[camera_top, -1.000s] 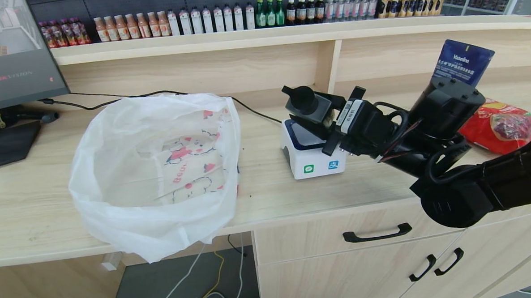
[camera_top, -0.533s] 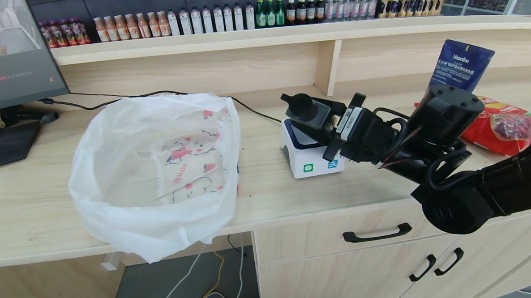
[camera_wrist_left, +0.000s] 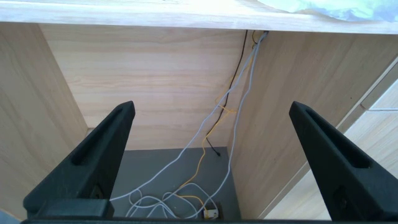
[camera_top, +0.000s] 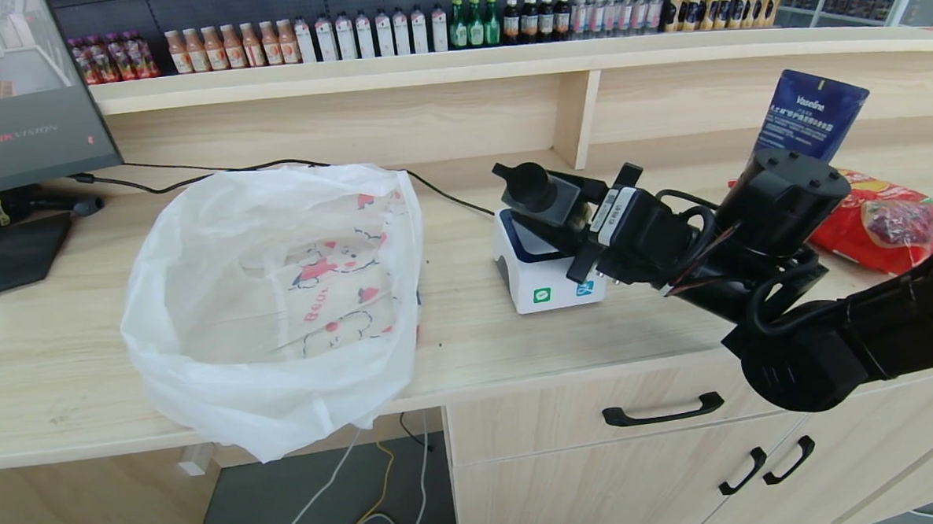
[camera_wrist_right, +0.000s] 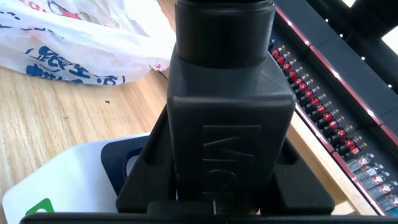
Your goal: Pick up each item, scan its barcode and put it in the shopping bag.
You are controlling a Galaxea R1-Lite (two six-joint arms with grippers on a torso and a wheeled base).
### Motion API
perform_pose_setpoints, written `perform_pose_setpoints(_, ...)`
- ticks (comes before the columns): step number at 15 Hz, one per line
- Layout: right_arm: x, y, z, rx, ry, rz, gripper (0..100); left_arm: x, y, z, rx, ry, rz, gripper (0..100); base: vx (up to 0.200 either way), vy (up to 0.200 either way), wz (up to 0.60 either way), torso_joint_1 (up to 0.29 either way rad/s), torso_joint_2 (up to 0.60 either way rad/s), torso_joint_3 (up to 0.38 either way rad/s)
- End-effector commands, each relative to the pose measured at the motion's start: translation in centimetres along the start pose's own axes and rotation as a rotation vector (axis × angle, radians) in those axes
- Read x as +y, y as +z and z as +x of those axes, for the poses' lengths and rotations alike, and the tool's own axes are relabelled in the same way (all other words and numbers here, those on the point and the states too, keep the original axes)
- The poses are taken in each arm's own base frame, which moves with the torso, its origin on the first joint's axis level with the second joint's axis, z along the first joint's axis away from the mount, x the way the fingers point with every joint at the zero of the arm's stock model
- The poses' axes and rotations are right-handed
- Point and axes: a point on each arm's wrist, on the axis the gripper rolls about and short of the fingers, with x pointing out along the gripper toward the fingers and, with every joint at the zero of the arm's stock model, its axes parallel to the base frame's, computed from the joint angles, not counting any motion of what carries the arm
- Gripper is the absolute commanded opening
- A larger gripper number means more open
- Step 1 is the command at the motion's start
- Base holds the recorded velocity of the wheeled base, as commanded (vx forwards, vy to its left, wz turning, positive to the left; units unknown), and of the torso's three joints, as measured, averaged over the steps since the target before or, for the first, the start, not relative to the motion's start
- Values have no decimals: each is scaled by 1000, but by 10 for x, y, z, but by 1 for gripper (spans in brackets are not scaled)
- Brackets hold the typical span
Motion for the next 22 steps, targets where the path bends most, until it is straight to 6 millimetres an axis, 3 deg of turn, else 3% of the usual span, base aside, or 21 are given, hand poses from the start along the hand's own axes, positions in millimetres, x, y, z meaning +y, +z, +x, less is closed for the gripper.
perform_pose_setpoints(1, 0, 0, 0, 0, 0, 0, 0, 0, 0, 0, 0, 0, -1, 100, 0, 0, 0, 0, 0, 0)
perform_pose_setpoints(8, -2, 3, 0, -7, -5, 4, 0, 0, 0, 0, 0, 0, -1, 100, 0, 0, 0, 0, 0, 0)
perform_pose_setpoints(12, -20, 30, -6, -45, -102, 84, 0, 0, 0, 0, 0, 0, -1, 100, 0, 0, 0, 0, 0, 0)
perform_pose_setpoints(14, -28, 50, -19, -45, -168, 213, 0, 0, 0, 0, 0, 0, -1, 100, 0, 0, 0, 0, 0, 0)
perform_pose_setpoints(19, -35, 78, -47, -108, -422, 520, 0, 0, 0, 0, 0, 0, -1, 100, 0, 0, 0, 0, 0, 0)
perform_pose_setpoints(22, -20, 88, -79, -50, -440, 706, 0, 0, 0, 0, 1, -1, 4, 100, 0, 0, 0, 0, 0, 0)
